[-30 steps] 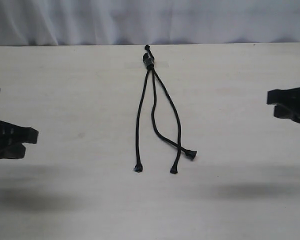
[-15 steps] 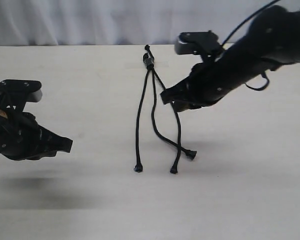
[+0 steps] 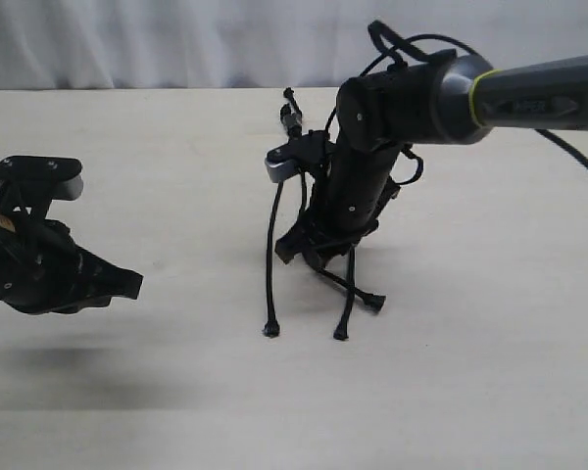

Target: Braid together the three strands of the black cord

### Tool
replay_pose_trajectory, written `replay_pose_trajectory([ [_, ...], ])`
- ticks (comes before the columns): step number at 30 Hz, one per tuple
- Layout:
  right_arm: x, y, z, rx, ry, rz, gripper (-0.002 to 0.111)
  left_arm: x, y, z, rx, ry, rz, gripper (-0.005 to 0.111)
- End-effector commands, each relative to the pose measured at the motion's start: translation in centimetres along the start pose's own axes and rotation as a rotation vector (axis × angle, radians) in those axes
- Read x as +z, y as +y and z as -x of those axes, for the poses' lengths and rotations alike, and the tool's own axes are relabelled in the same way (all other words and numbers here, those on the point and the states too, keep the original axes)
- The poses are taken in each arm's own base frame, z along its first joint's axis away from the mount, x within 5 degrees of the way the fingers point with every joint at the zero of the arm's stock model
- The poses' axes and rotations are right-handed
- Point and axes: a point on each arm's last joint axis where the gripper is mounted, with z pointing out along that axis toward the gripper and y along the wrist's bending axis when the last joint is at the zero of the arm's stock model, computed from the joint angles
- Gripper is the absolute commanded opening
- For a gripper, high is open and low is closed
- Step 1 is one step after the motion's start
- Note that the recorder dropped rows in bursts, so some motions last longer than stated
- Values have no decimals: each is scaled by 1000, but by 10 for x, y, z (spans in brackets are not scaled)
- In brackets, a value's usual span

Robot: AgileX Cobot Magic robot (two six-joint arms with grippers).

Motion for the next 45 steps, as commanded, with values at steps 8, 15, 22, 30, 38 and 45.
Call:
replay_pose_trajectory([
  [8, -7, 5, 5, 62, 112, 54, 4, 0, -1, 7, 9, -54, 4, 0],
  [15, -29, 35, 43, 216, -109, 407, 4, 0, -1, 6, 9, -53, 4, 0],
  [22, 0, 48, 48, 294, -81, 476, 48, 0, -1, 6, 7, -49, 2, 0],
  [30, -23, 25, 40, 147, -14, 113, 43, 0, -1, 7, 7, -55, 3, 0],
  [38, 23, 52, 39, 112, 40, -5, 43, 0, -2, 5, 7, -35, 0, 0],
  [45, 30, 56, 31, -29, 151, -25, 5, 0, -2, 3, 8, -16, -3, 0],
])
